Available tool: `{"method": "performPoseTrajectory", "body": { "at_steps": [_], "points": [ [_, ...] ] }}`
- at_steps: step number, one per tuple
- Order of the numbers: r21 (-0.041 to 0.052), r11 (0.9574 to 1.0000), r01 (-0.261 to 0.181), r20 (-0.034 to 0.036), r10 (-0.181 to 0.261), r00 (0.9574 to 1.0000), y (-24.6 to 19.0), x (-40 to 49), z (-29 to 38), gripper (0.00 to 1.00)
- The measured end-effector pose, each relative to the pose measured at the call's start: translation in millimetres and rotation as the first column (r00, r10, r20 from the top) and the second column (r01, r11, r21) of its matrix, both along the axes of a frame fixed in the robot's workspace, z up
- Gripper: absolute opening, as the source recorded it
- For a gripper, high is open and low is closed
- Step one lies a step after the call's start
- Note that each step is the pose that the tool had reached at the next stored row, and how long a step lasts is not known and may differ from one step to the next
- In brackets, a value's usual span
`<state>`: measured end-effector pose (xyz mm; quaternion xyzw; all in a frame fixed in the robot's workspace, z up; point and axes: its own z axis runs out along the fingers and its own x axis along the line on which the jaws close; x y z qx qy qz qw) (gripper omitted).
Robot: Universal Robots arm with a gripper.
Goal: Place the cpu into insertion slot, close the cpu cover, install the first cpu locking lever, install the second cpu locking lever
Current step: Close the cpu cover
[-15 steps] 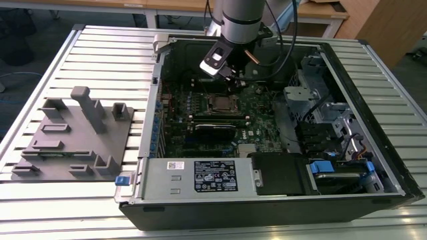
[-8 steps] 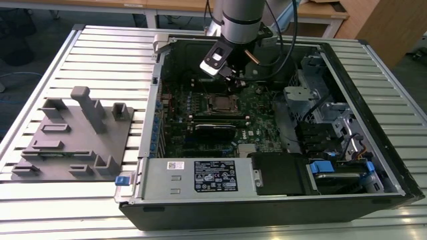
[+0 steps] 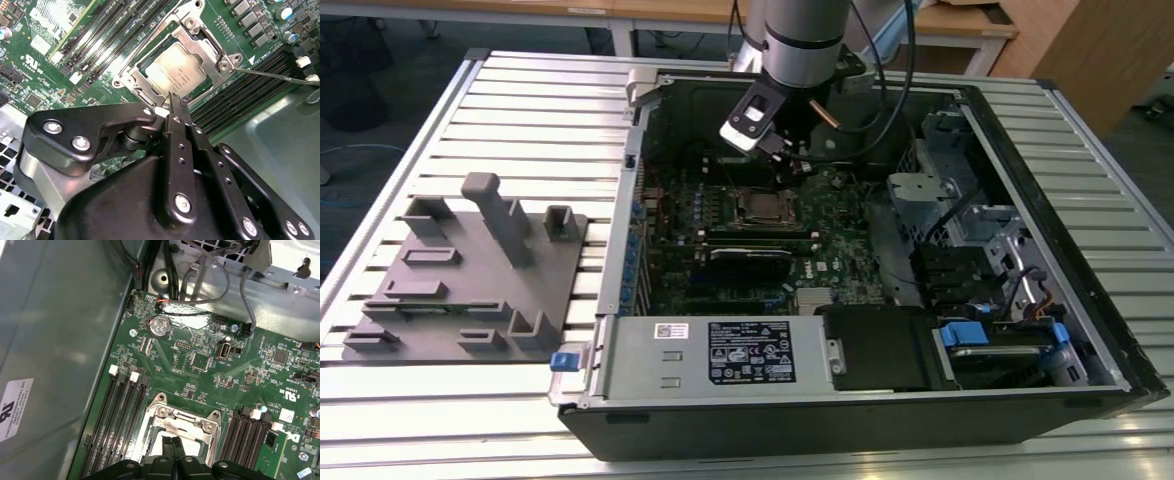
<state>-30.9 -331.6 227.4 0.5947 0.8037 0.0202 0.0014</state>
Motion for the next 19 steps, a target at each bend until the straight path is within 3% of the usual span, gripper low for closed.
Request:
{"method": "performPoseTrajectory", "body": {
  "at_steps": [6, 19],
  "points": [
    [0.0, 0.9994, -0.034, 0.0, 0.034, 0.9994, 0.0, 0.0, 0.0, 0.1],
    [0.0, 0.9991, -0.043, 0.0, 0.043, 0.9991, 0.0, 0.0, 0.0, 0.1]
  ]
}}
